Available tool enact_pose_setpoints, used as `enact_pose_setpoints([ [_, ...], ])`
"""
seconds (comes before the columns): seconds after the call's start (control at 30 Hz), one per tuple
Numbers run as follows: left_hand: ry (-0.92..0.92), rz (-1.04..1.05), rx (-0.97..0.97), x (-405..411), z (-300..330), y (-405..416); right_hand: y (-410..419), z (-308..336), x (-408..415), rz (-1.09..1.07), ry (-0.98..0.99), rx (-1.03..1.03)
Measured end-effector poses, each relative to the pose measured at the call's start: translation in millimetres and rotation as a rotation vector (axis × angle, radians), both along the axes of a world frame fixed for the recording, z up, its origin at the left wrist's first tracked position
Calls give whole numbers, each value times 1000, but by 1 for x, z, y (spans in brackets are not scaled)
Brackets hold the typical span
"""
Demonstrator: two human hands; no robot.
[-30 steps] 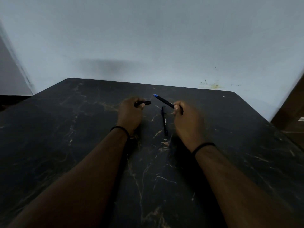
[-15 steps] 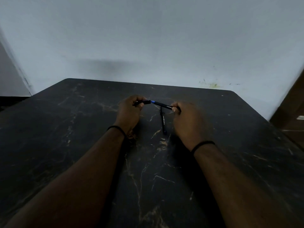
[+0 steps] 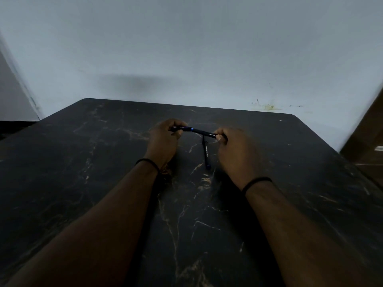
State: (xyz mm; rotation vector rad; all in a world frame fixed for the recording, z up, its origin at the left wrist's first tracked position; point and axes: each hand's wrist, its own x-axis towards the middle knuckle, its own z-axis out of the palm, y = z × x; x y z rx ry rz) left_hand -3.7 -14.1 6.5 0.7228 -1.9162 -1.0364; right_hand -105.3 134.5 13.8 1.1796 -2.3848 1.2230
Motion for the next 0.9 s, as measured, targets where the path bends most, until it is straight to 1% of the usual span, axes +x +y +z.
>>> enact_pose_setpoints([
  [0.07,-2,-55,-1,0,0,3,-1,-1,-1,2,-6,5],
  [0.13,5,-107,62,0,1,7,-2,-2,-2,-1,-3,13],
  [0.27,140,-244,354,4,8,9,-3,-1,-2,1,-14,11],
  [0.37,198,-263,484,6,10,10,-1,0,1,35,-4,-23],
  [0.47,143,-209,490,6,9,7,1,0,3,54,58,-78],
  [0.57,99,-193,485,8,7,3,0,-1,3,63,73,-93],
  [0.73,137,-256,513,6,4,2,-1,-5,0,60,76,-95],
  [0.9,172,-271,500,5,2,2,-6,-8,-2,36,66,-105],
])
